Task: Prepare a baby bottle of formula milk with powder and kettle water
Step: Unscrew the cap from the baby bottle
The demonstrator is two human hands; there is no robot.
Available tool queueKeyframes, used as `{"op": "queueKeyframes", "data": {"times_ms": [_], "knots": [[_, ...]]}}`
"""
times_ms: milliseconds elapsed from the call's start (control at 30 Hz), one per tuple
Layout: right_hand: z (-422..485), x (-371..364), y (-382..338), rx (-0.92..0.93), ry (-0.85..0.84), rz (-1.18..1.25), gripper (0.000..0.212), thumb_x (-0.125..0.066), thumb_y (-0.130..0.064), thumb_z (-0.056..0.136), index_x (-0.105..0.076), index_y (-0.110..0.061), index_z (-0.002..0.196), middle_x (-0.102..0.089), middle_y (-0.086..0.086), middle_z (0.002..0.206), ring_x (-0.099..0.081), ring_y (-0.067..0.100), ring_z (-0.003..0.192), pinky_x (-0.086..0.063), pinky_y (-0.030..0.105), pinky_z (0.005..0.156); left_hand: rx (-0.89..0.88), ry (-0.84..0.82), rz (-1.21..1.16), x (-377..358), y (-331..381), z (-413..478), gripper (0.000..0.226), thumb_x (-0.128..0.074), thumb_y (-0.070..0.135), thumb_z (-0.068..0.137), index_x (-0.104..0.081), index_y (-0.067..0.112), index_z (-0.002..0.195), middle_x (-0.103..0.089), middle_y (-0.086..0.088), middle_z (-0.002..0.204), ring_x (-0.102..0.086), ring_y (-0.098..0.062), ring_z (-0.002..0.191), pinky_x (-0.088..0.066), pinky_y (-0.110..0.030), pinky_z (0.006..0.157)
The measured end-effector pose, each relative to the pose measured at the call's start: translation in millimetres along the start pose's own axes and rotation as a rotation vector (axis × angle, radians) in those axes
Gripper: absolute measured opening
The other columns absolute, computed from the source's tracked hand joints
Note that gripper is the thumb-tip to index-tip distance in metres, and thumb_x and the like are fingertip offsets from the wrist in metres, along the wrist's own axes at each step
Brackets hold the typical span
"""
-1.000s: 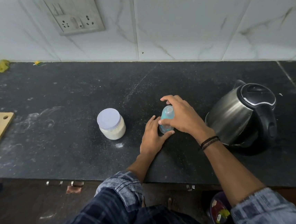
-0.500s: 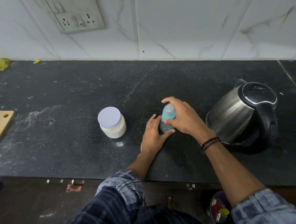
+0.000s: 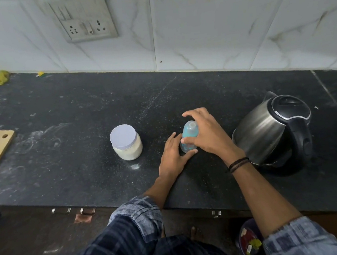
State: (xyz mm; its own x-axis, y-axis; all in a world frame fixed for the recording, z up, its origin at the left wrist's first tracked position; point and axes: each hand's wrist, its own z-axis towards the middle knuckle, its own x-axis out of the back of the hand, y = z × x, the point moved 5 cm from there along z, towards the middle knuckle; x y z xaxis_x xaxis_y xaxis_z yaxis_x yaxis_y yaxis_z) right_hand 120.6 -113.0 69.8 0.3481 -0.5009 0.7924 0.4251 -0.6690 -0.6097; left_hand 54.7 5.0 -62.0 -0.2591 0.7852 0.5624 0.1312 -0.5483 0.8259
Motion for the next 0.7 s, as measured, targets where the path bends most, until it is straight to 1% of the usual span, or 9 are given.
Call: {"op": "queueKeyframes", "data": {"times_ms": [100, 167, 300, 400, 467, 533, 600, 633, 700], "knots": [[-1.5, -2.0, 0.2, 0.009, 0.008, -0.023, 0.066, -0.080, -0.013, 0.085, -0.050, -0.034, 0.140, -0.052, -0.005, 0.136, -0.047, 0.018, 0.125, -0.040, 0.032, 0.091, -0.008, -0.002, 0.008, 1.2, 1.3, 0.2, 0.073, -0.079, 0.050, 0.090, -0.051, 0.022, 0.151, -0.048, 0.005, 0.159, -0.021, -0.007, 0.157, -0.026, -0.028, 0.118], [-2.5, -2.9, -0.2, 0.010, 0.004, -0.004, 0.069, -0.079, -0.008, 0.084, -0.050, -0.034, 0.141, -0.051, -0.006, 0.137, -0.045, 0.017, 0.125, -0.043, 0.033, 0.092, -0.012, -0.008, 0.011, 1.6, 1.5, 0.4, 0.074, -0.079, 0.049, 0.090, -0.051, 0.020, 0.152, -0.049, 0.004, 0.160, -0.021, -0.008, 0.157, -0.026, -0.029, 0.119], [-3.8, -2.2, -1.5, 0.012, 0.032, 0.013, 0.072, -0.086, -0.025, 0.081, -0.049, -0.035, 0.142, -0.043, -0.007, 0.141, -0.040, 0.012, 0.122, -0.040, 0.032, 0.093, -0.002, 0.000, 0.005, 1.8, 2.1, -0.8, 0.074, -0.080, 0.047, 0.090, -0.050, 0.021, 0.153, -0.047, 0.002, 0.161, -0.021, -0.008, 0.157, -0.028, -0.031, 0.119], [-4.6, -1.7, -1.1, 0.011, 0.041, -0.007, 0.062, -0.079, -0.016, 0.087, -0.051, -0.033, 0.140, -0.051, -0.006, 0.135, -0.045, 0.014, 0.120, -0.047, 0.036, 0.095, -0.002, -0.001, 0.018, 1.2, 1.9, -0.1, 0.075, -0.079, 0.050, 0.089, -0.051, 0.019, 0.152, -0.047, 0.001, 0.161, -0.022, -0.008, 0.157, -0.028, -0.030, 0.119], [-4.6, -2.1, -1.8, 0.010, 0.016, -0.001, 0.065, -0.077, -0.012, 0.086, -0.051, -0.035, 0.140, -0.050, -0.009, 0.137, -0.041, 0.011, 0.119, -0.048, 0.037, 0.095, 0.001, -0.005, 0.017, 1.3, 1.2, 0.1, 0.076, -0.078, 0.051, 0.089, -0.051, 0.019, 0.152, -0.047, 0.001, 0.161, -0.021, -0.008, 0.156, -0.028, -0.031, 0.120], [-4.0, -2.4, -2.9, 0.023, -0.005, 0.000, 0.070, -0.082, -0.019, 0.085, -0.049, -0.037, 0.143, -0.042, -0.011, 0.142, -0.037, 0.011, 0.122, -0.042, 0.033, 0.095, 0.001, -0.005, 0.010, 1.3, 1.0, 0.1, 0.076, -0.079, 0.050, 0.090, -0.050, 0.019, 0.153, -0.047, 0.001, 0.161, -0.021, -0.007, 0.156, -0.028, -0.032, 0.121], [-4.1, -1.5, -3.1, 0.019, 0.008, 0.003, 0.071, -0.084, -0.031, 0.084, -0.048, -0.037, 0.145, -0.038, -0.010, 0.143, -0.036, 0.010, 0.122, -0.038, 0.031, 0.094, 0.004, 0.005, 0.010, 1.3, 1.5, -0.4, 0.075, -0.079, 0.049, 0.090, -0.050, 0.020, 0.152, -0.045, 0.000, 0.162, -0.021, -0.008, 0.155, -0.026, -0.029, 0.119], [-4.4, -1.1, -2.7, 0.012, 0.024, 0.003, 0.068, -0.083, -0.033, 0.085, -0.049, -0.036, 0.144, -0.040, -0.009, 0.142, -0.037, 0.010, 0.122, -0.039, 0.031, 0.093, 0.004, 0.010, 0.015, 1.3, 1.8, -0.6, 0.075, -0.080, 0.049, 0.089, -0.050, 0.020, 0.152, -0.045, -0.001, 0.162, -0.022, -0.008, 0.155, -0.025, -0.027, 0.118], [-5.3, -1.0, -2.5, 0.004, 0.044, -0.018, 0.060, -0.081, -0.028, 0.088, -0.052, -0.032, 0.141, -0.048, -0.006, 0.137, -0.044, 0.013, 0.121, -0.045, 0.034, 0.094, 0.004, 0.006, 0.024, 1.3, 1.6, -0.2, 0.075, -0.080, 0.049, 0.089, -0.050, 0.019, 0.152, -0.046, -0.002, 0.162, -0.023, -0.010, 0.156, -0.026, -0.028, 0.119]]}}
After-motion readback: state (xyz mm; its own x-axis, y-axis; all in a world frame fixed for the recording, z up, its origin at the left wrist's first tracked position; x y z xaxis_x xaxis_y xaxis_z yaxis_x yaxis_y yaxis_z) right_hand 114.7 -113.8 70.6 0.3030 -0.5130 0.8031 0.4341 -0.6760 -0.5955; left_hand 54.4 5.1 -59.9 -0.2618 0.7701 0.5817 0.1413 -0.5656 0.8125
